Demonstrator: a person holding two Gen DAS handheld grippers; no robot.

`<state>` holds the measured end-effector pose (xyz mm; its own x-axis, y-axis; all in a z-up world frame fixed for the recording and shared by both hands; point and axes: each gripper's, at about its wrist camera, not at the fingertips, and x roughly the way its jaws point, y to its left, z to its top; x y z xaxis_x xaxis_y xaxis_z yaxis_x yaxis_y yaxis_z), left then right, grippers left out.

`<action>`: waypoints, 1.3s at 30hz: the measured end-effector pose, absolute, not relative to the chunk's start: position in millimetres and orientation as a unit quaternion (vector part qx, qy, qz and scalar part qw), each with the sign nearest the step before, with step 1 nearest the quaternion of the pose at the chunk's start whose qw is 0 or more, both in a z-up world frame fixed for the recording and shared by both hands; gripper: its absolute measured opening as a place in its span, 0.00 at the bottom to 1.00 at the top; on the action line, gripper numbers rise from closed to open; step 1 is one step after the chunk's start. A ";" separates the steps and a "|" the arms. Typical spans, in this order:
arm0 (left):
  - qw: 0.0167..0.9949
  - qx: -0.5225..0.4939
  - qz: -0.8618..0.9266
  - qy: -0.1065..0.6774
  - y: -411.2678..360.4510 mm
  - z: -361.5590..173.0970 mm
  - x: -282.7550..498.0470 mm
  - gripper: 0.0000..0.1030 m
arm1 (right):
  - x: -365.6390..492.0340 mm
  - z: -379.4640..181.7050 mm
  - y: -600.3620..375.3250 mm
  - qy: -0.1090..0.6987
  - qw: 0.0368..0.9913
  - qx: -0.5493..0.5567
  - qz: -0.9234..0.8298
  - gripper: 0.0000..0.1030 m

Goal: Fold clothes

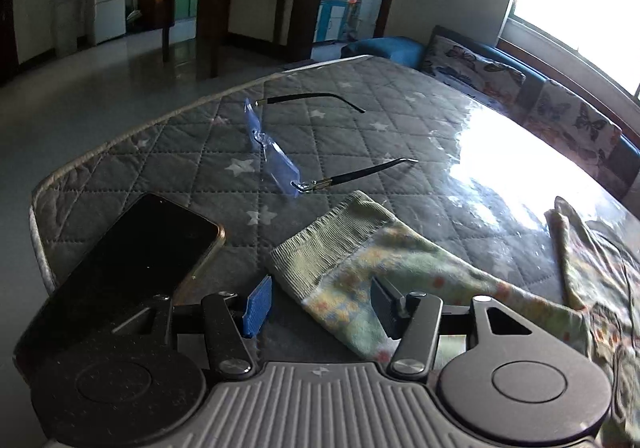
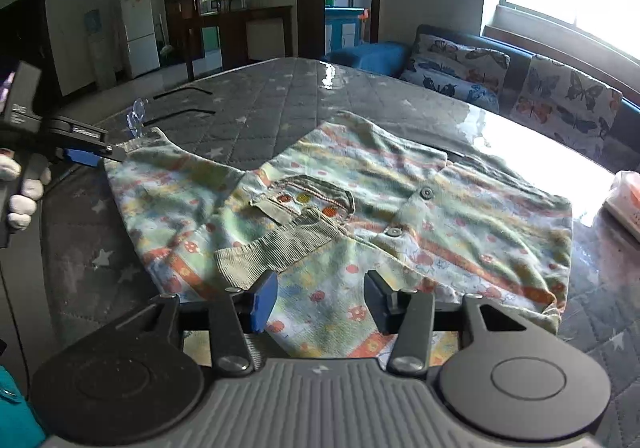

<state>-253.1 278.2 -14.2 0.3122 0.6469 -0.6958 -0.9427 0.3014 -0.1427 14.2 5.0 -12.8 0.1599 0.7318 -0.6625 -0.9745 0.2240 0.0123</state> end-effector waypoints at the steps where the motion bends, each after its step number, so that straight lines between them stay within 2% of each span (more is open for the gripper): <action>1: 0.759 -0.279 0.525 0.267 280.5 -15.0 -252.6 0.55 | 13.7 -11.5 3.3 0.279 0.731 -0.214 0.584 0.47; 4: 0.752 -0.282 0.533 0.265 285.8 -17.4 -251.2 0.50 | 13.3 -8.6 -2.2 0.278 0.735 -0.204 0.583 0.48; 6: 0.753 -0.278 0.535 0.263 285.3 -18.0 -250.4 0.26 | 13.5 -7.3 -6.6 0.278 0.739 -0.197 0.581 0.48; 8: 0.760 -0.290 0.524 0.253 284.5 -15.4 -252.3 0.13 | 15.0 -5.8 -12.6 0.277 0.744 -0.191 0.577 0.48; 10: 0.774 -0.294 0.509 0.235 278.6 -7.3 -254.1 0.08 | 16.6 -4.2 -18.8 0.277 0.749 -0.184 0.573 0.48; 18: 0.855 -0.278 0.405 0.166 239.8 50.2 -239.2 0.06 | 26.2 2.3 -44.0 0.271 0.771 -0.156 0.555 0.48; 26: 0.934 -0.233 0.230 0.145 171.8 106.8 -166.2 0.06 | 37.7 6.9 -71.5 0.265 0.792 -0.124 0.536 0.49; 33: 0.950 -0.232 0.112 0.178 125.4 98.3 -97.9 0.06 | 47.0 4.9 -98.6 0.271 0.809 -0.106 0.511 0.49; 39: 0.941 -0.220 0.035 0.256 94.9 61.0 -60.0 0.08 | 57.6 0.9 -111.4 0.283 0.818 -0.095 0.492 0.49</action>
<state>-60.0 94.9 61.0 0.8665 -0.0461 -0.4970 -0.1791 0.9007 -0.3958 57.6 -111.4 0.9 0.3548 0.7511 -0.5568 -0.8586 0.4974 0.1239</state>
